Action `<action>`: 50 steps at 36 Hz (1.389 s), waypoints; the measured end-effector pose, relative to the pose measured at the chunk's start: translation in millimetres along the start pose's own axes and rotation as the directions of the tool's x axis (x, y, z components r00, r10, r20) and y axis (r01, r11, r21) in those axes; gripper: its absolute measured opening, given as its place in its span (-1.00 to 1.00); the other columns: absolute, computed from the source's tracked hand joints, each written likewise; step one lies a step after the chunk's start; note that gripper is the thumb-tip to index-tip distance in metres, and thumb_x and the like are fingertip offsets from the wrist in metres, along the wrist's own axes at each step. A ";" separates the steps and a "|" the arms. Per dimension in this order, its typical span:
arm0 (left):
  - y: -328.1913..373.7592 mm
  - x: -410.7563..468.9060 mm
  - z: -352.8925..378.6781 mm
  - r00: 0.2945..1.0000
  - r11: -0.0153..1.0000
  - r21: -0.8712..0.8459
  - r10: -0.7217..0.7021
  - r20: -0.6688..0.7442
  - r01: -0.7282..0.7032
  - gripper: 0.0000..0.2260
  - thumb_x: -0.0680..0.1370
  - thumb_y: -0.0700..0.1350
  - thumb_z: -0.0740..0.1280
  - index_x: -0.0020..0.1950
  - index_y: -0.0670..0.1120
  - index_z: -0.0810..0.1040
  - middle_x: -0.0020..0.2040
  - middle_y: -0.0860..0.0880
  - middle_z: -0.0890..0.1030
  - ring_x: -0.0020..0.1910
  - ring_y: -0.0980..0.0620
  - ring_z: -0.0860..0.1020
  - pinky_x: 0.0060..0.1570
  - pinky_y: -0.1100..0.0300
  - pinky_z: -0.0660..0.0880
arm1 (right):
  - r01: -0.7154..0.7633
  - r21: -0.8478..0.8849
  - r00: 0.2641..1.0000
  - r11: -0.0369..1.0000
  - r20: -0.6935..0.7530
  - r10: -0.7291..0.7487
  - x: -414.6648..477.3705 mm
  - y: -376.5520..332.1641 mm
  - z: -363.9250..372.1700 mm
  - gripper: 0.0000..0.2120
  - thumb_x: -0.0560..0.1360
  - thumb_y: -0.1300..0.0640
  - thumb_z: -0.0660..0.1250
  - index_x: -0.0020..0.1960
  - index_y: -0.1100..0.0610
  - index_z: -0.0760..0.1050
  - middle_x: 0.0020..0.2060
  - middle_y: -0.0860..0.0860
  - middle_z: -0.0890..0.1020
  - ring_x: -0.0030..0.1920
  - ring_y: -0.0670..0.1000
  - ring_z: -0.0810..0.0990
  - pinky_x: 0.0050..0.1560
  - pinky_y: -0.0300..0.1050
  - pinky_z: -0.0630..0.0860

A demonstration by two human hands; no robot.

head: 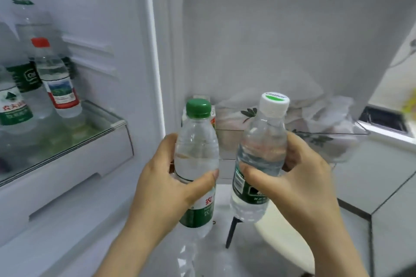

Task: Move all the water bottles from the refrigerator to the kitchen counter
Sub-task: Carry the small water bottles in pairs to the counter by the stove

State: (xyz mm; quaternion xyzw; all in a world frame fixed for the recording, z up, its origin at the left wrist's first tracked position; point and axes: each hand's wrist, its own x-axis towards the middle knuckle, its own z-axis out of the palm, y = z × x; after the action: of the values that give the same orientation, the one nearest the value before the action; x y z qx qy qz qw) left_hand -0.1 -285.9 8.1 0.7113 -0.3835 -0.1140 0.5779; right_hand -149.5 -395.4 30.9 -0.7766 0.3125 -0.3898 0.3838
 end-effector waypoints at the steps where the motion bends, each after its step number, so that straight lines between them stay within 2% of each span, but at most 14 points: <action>1: 2.7 -0.9 6.1 1.000 1.000 0.000 0.005 0.010 -0.005 -0.53 0.20 0.10 0.50 0.01 0.37 0.40 -0.07 0.40 0.57 -0.10 0.42 0.54 -0.22 0.40 0.43 | -0.001 -0.013 1.000 1.000 -0.007 0.000 -1.5 2.7 -7.2 -0.63 0.20 0.10 0.54 -0.04 -0.10 0.55 -0.20 -0.23 0.68 -0.19 -0.20 0.64 -0.15 -0.11 0.61; 4: 14.4 -3.7 36.1 0.997 0.999 -0.011 0.035 0.063 -0.034 -0.48 0.19 0.11 0.51 0.06 0.39 0.40 -0.07 0.42 0.57 -0.08 0.44 0.53 -0.18 0.35 0.43 | -0.002 -0.064 0.999 0.998 -0.053 -0.001 -10.2 13.3 -40.2 -0.59 0.21 0.07 0.56 0.01 -0.13 0.54 -0.19 -0.28 0.66 -0.18 -0.24 0.63 -0.19 -0.30 0.57; 7: 30.1 -9.7 69.0 0.988 0.997 -0.028 0.075 0.133 -0.072 -0.45 0.19 0.12 0.51 0.11 0.37 0.40 -0.06 0.45 0.55 -0.06 0.49 0.50 -0.19 0.43 0.40 | -0.029 -0.100 0.995 0.995 -0.100 0.019 -20.4 25.3 -75.2 -0.59 0.22 0.04 0.56 0.01 -0.18 0.53 -0.19 -0.33 0.65 -0.16 -0.29 0.62 -0.18 -0.42 0.52; 9: 42.1 -15.1 92.2 0.978 0.995 -0.041 0.101 0.181 -0.095 -0.47 0.21 0.08 0.53 0.08 0.37 0.40 -0.07 0.46 0.54 -0.07 0.49 0.50 -0.25 0.50 0.39 | -0.052 -0.124 0.990 0.991 -0.134 0.035 -27.6 32.9 -99.7 -0.62 0.21 0.03 0.55 -0.04 -0.20 0.52 -0.20 -0.35 0.64 -0.17 -0.29 0.62 -0.20 -0.41 0.52; 13: 65.3 -29.6 139.1 0.953 0.990 -0.082 0.135 0.272 -0.117 -0.49 0.22 0.06 0.53 0.04 0.41 0.39 -0.08 0.46 0.55 -0.08 0.46 0.52 -0.24 0.44 0.39 | -0.109 -0.147 0.973 0.983 -0.219 0.075 -44.1 47.0 -149.8 -0.62 0.20 -0.01 0.53 -0.02 -0.17 0.53 -0.22 -0.32 0.65 -0.19 -0.28 0.62 -0.23 -0.33 0.54; 16: 82.0 -43.5 175.3 0.930 0.985 -0.122 0.155 0.334 -0.120 -0.50 0.24 0.01 0.54 0.03 0.39 0.41 -0.10 0.37 0.60 -0.08 0.38 0.55 -0.20 0.33 0.46 | -0.154 -0.157 0.954 0.975 -0.280 0.106 -59.2 60.0 -187.9 -0.60 0.18 -0.05 0.53 0.00 -0.14 0.54 -0.20 -0.25 0.67 -0.17 -0.22 0.64 -0.16 -0.11 0.61; 18: 93.1 -54.1 199.2 0.914 0.983 -0.144 0.164 0.370 -0.118 -0.50 0.24 0.01 0.54 0.04 0.36 0.42 -0.11 0.34 0.61 -0.09 0.36 0.56 -0.17 0.28 0.48 | -0.189 -0.170 0.939 0.967 -0.319 0.127 -70.4 68.9 -213.2 -0.59 0.19 -0.04 0.54 0.01 -0.14 0.54 -0.19 -0.25 0.66 -0.14 -0.20 0.63 -0.12 -0.05 0.61; 25: 126.8 -97.0 279.1 0.838 0.961 -0.213 0.260 0.480 -0.177 -0.51 0.26 0.00 0.56 -0.01 0.42 0.41 -0.11 0.35 0.61 -0.09 0.35 0.56 -0.18 0.30 0.45 | -0.290 -0.183 0.875 0.939 -0.448 0.184 -116.1 94.9 -295.8 -0.58 0.13 -0.07 0.53 -0.04 -0.15 0.52 -0.19 -0.27 0.65 -0.18 -0.23 0.63 -0.14 -0.05 0.62; 28: 139.0 -115.0 311.1 0.798 0.953 -0.237 0.291 0.527 -0.191 -0.52 0.27 -0.01 0.57 0.00 0.39 0.41 -0.12 0.34 0.62 -0.10 0.33 0.58 -0.15 0.29 0.46 | -0.323 -0.185 0.849 0.928 -0.491 0.198 -137.2 104.4 -326.9 -0.61 0.12 -0.10 0.52 -0.09 -0.20 0.49 -0.21 -0.33 0.63 -0.16 -0.28 0.61 -0.19 -0.19 0.59; 31: 151.1 -130.8 341.8 0.747 0.943 -0.262 0.324 0.580 -0.206 -0.51 0.26 0.04 0.58 0.02 0.38 0.41 -0.09 0.33 0.62 -0.09 0.31 0.58 -0.13 0.26 0.49 | -0.372 -0.179 0.819 0.911 -0.525 0.231 -158.8 111.5 -355.4 -0.59 0.16 -0.05 0.53 -0.09 -0.30 0.44 -0.19 -0.39 0.60 -0.11 -0.35 0.57 -0.23 -0.37 0.48; 38: 177.9 -163.5 408.4 0.591 0.925 -0.330 0.374 0.715 -0.186 -0.53 0.24 0.03 0.53 0.03 0.32 0.42 -0.07 0.38 0.57 -0.04 0.37 0.54 -0.24 0.47 0.47 | -0.508 -0.163 0.675 0.846 -0.686 0.274 -206.4 123.4 -406.1 -0.54 0.15 -0.04 0.52 -0.01 -0.26 0.47 -0.16 -0.29 0.64 -0.12 -0.25 0.61 -0.15 -0.26 0.54; 43: 193.9 -181.2 454.3 0.450 0.893 -0.408 0.449 0.772 -0.189 -0.53 0.26 -0.01 0.54 0.02 0.35 0.42 -0.08 0.45 0.56 -0.05 0.44 0.52 -0.32 0.59 0.41 | -0.591 -0.109 0.536 0.799 -0.793 0.288 -233.6 131.2 -434.2 -0.54 0.13 -0.06 0.53 -0.05 -0.33 0.46 -0.15 -0.46 0.58 -0.12 -0.36 0.57 -0.17 -0.32 0.49; 47: 208.1 -193.3 491.1 0.325 0.859 -0.479 0.512 0.795 -0.181 -0.51 0.25 0.02 0.53 0.04 0.36 0.41 -0.04 0.46 0.54 -0.02 0.45 0.50 -0.29 0.60 0.40 | -0.673 -0.073 0.417 0.736 -0.859 0.296 -252.9 135.2 -450.0 -0.48 0.17 -0.04 0.54 0.08 -0.26 0.47 -0.13 -0.43 0.59 -0.11 -0.35 0.57 -0.16 -0.31 0.50; 50: 220.2 -201.7 517.8 0.220 0.830 -0.534 0.558 0.800 -0.162 -0.50 0.25 0.03 0.53 0.07 0.36 0.42 0.00 0.39 0.56 0.00 0.39 0.53 -0.22 0.57 0.45 | -0.723 -0.034 0.316 0.690 -0.904 0.286 -264.5 134.8 -460.4 -0.50 0.19 -0.02 0.54 0.06 -0.26 0.46 -0.15 -0.40 0.60 -0.14 -0.31 0.59 -0.16 -0.24 0.54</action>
State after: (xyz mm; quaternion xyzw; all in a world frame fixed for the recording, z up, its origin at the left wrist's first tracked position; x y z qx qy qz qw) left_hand -542.0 -538.0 -6.8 0.2865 -0.7748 -0.4273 0.3674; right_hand -696.3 -418.9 5.9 -0.4006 0.7692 -0.4879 0.0991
